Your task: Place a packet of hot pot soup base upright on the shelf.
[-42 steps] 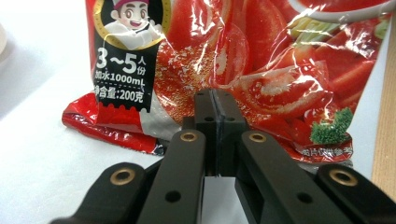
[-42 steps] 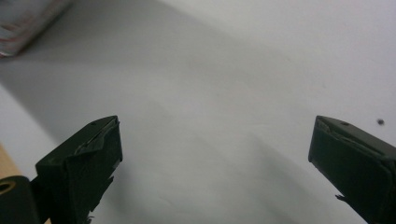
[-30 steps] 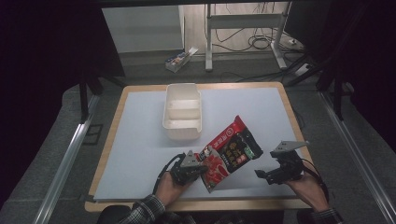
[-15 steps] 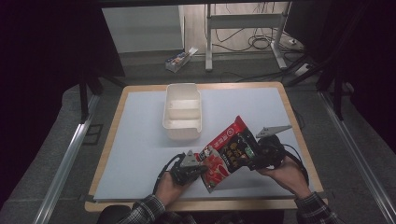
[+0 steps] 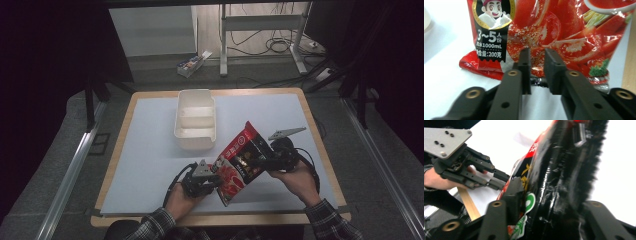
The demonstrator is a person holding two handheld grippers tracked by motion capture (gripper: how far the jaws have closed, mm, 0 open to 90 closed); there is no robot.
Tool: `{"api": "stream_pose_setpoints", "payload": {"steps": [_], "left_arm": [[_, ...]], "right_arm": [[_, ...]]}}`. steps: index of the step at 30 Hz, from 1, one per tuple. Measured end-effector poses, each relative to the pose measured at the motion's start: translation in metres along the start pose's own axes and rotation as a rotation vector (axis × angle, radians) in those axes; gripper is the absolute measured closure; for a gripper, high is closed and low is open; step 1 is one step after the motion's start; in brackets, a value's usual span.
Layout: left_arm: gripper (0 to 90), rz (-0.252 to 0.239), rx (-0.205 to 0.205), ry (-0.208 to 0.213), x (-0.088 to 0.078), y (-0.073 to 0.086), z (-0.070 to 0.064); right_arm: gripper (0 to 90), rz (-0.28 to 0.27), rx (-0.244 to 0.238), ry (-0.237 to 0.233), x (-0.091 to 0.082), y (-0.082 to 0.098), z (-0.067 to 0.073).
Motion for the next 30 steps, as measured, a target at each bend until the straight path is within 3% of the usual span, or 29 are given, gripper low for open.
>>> {"api": "stream_pose_setpoints", "payload": {"steps": [5,10,23,30], "left_arm": [[52.9,-0.08,0.02,0.011,-0.015,-0.008,-0.007],[38.5,-0.105,0.042,0.0,-0.023,-0.008,-0.01],[22.1,-0.154,-0.006,-0.029,-0.047,-0.001,-0.007],[19.4,-0.151,-0.006,-0.068,-0.059,0.009,-0.007]], "right_arm": [[64.3,-0.003,0.001,-0.036,-0.003,-0.004,-0.005],[67.7,-0.026,-0.001,-0.091,-0.005,-0.012,-0.004],[67.8,-0.078,0.001,-0.106,-0.016,-0.041,-0.009],[67.2,-0.099,0.008,-0.065,-0.026,-0.051,-0.017]]}}
Point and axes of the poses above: each handheld gripper's, and its own axes: x roughly forward along the jaws, y roughly out of its underside, z roughly to its left, the point moved 2 cm from there along x, roughly forward along the jaws, and after that the axes turned 1 degree about -x, right-handed, at the moved point
